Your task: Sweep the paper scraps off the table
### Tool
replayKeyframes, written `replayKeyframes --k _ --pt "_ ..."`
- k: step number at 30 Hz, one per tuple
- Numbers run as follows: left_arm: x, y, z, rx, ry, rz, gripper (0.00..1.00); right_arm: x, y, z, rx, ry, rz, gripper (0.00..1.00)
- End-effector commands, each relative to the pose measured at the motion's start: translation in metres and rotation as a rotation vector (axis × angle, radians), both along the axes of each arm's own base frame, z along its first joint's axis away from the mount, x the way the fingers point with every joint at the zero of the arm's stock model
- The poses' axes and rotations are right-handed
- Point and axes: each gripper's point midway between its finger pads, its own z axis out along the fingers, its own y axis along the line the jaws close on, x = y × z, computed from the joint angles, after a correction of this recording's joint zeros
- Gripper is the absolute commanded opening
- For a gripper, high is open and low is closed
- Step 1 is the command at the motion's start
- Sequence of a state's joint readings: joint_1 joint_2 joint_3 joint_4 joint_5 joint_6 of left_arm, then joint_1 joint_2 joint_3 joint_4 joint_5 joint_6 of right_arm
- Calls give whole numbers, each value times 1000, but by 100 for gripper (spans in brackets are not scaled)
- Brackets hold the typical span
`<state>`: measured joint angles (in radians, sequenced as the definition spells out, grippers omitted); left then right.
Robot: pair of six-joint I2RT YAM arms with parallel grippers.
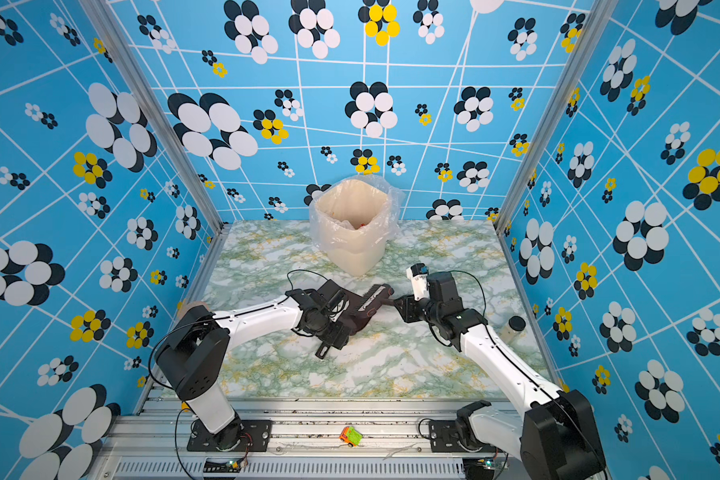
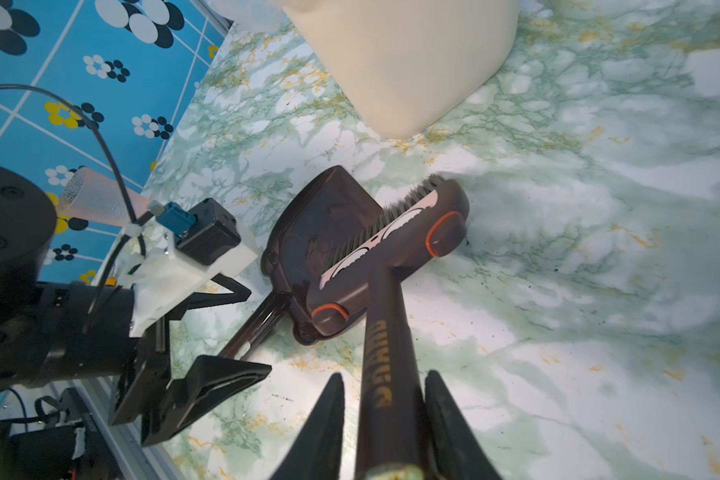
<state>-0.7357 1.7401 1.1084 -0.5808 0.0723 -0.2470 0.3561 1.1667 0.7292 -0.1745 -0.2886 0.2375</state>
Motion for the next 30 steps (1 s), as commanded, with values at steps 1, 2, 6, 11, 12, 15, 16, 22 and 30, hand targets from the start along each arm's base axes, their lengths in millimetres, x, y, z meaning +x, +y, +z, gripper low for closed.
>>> replayKeyframes --k 1,2,6,11,12,15,16,22,30 --pt "2 -1 12 2 -23 6 99 -4 -7 -15 -65 5 1 22" --pt "3 -1 16 -5 -31 6 99 -6 -9 -17 -75 10 0 25" --pt "5 -3 33 -31 -65 0 99 -12 -15 -20 -108 18 -5 32" --pt "6 -4 51 -45 -86 -11 99 -17 -21 -24 -141 34 -8 50" --pt "6 -3 53 -48 -91 -12 99 -18 -22 -24 -147 39 -7 52" --pt "5 -3 67 -72 -117 -12 99 -20 -27 -16 -169 19 -17 56" --pt "5 -2 73 -86 -134 -11 99 -19 -32 -12 -187 4 -31 56" --pt "9 3 117 -198 -289 1 99 7 -77 19 -200 -61 -229 58" --pt "30 44 173 -325 -512 114 99 40 -132 24 -272 -235 -431 59"
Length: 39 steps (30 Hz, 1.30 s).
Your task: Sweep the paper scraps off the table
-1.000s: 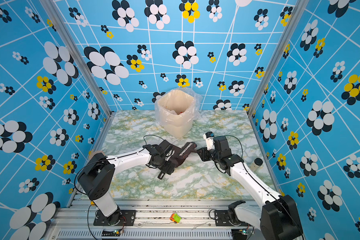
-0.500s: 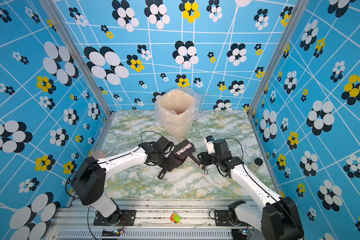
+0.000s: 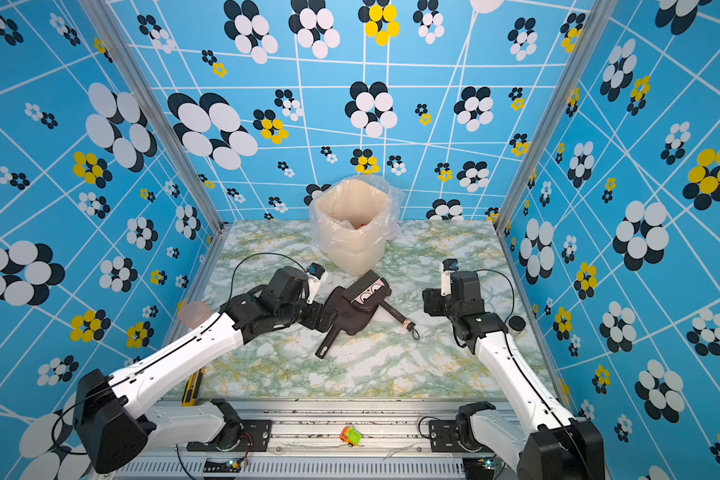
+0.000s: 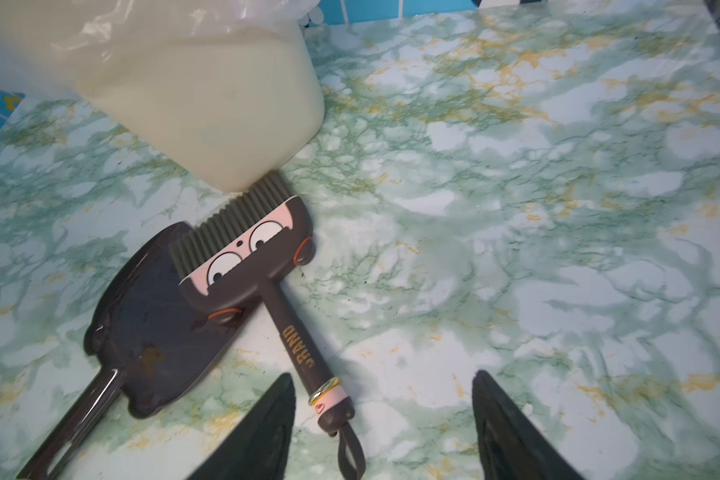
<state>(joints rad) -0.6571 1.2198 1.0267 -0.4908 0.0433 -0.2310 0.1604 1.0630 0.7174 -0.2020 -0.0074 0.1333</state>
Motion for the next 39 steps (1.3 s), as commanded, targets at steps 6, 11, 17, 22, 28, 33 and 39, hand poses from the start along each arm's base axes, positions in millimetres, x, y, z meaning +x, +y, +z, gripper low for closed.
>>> replayKeyframes --k 6,11,17,22,28,33,39 --pt "26 48 24 -34 -137 115 99 24 -56 -13 -176 -219 -157 62" --pt "42 67 25 -16 -254 196 99 35 -65 -31 -176 -275 -175 63" --pt "56 83 22 -22 -363 250 99 50 -62 -52 -179 -295 -161 63" --pt "67 90 11 1 -378 251 99 61 -52 -65 -151 -288 -108 63" --pt "88 112 -4 14 -416 307 99 54 -60 -74 -151 -346 -158 64" --pt "105 131 -19 5 -479 331 99 58 -63 -76 -153 -334 -178 69" --pt "121 149 -50 99 -499 338 99 59 -64 -76 -154 -335 -184 79"
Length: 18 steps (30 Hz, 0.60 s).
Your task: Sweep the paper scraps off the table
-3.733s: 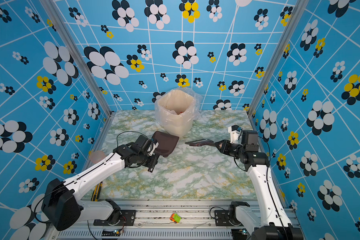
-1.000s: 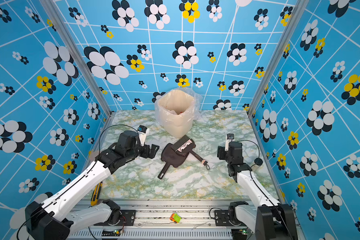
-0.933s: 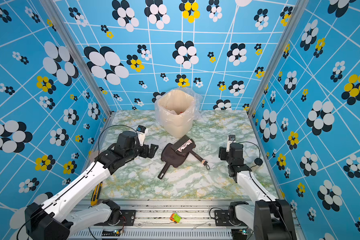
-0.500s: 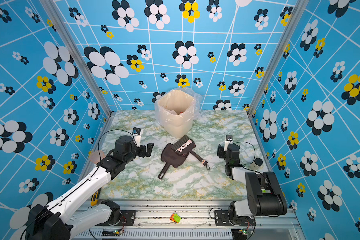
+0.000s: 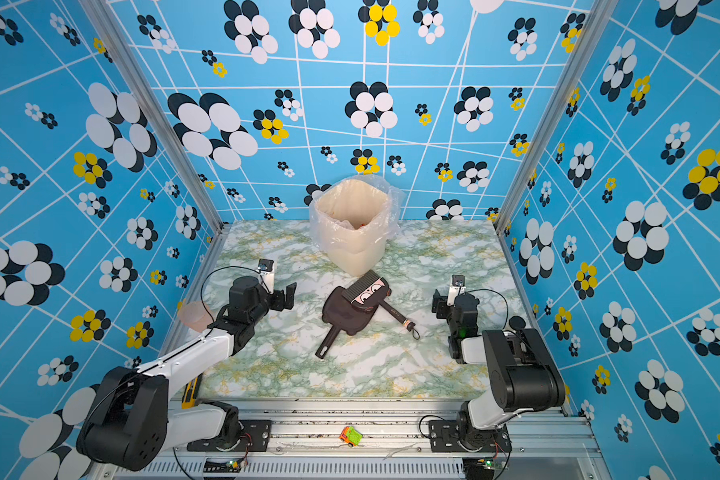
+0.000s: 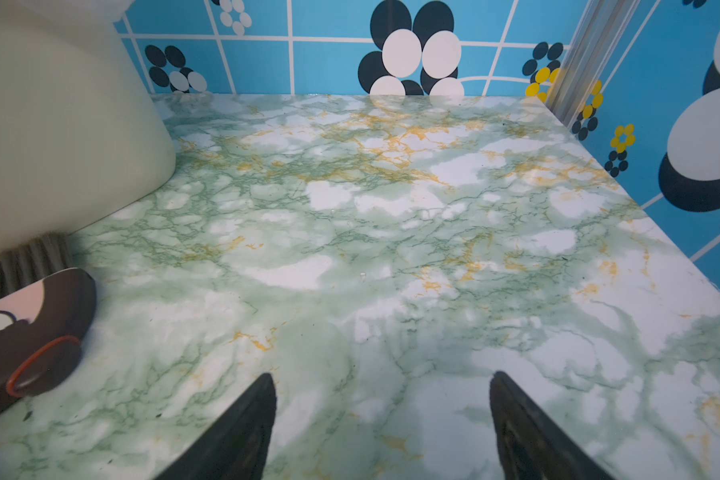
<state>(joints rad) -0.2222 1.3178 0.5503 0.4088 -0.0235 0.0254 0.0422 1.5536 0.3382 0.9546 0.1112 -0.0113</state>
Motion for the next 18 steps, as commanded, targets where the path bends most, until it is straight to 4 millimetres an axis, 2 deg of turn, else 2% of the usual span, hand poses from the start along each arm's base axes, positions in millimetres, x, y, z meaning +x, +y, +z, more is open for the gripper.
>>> replayKeyframes --k 1,5,11,13,16,18 --pt "16 10 15 26 -66 -6 99 7 -6 12 3 -42 -29 80" --pt "15 24 6 69 -38 26 99 8 -7 12 3 -38 -40 82" --pt "9 41 -27 10 -75 39 99 8 -7 11 2 -36 -40 84" --pt "8 53 -28 -27 -80 79 99 8 -7 11 3 -36 -40 84" --pt "8 53 -39 -64 -110 51 99 8 -8 11 1 -34 -43 84" --pt "8 59 -39 -116 -104 45 99 8 -8 11 1 -35 -44 84"
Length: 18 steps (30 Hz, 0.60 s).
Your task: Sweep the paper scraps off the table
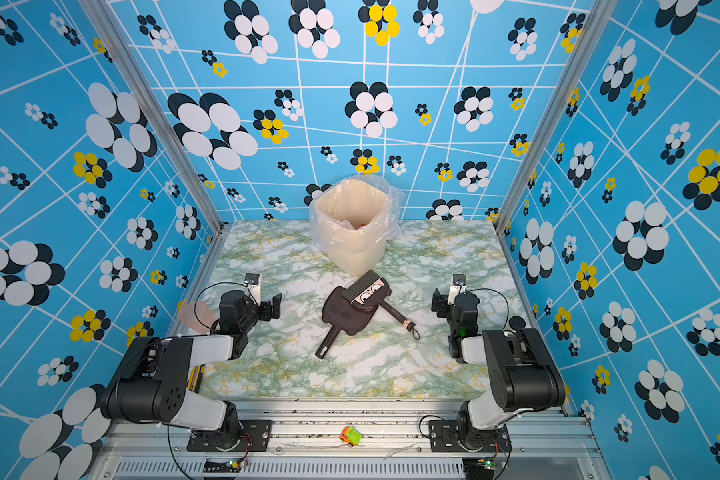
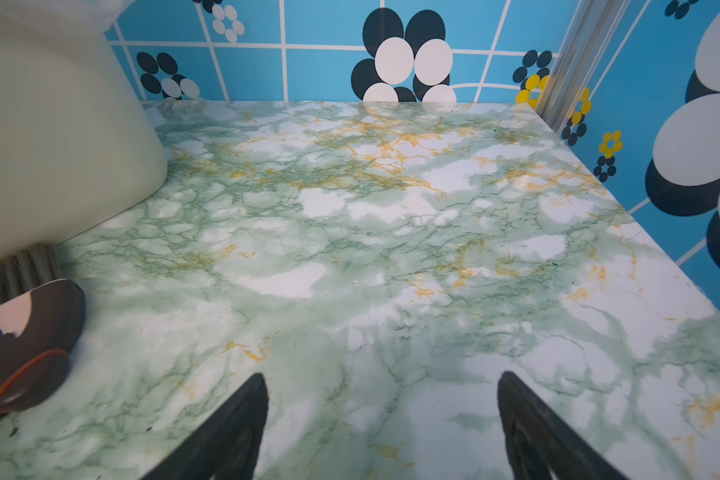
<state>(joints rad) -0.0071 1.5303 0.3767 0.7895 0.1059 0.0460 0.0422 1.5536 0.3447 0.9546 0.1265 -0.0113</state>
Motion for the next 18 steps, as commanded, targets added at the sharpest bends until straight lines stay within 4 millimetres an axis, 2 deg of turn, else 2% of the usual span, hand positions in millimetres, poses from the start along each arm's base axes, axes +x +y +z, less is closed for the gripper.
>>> replayKeyframes --k 1,6,10,11,18 --pt "10 -2 25 -79 -107 -41 99 6 -6 8 6 -29 -31 84" --pt "11 -3 25 -74 -106 -39 99 6 -6 8 5 -27 -34 86" --pt "11 -2 24 -72 -105 -36 99 6 -7 8 4 -27 -36 94" --pt "11 -2 25 -71 -107 -34 99 6 -8 9 4 -28 -43 99" --pt "12 -1 24 -56 -103 -16 99 7 -10 8 4 -24 -58 99"
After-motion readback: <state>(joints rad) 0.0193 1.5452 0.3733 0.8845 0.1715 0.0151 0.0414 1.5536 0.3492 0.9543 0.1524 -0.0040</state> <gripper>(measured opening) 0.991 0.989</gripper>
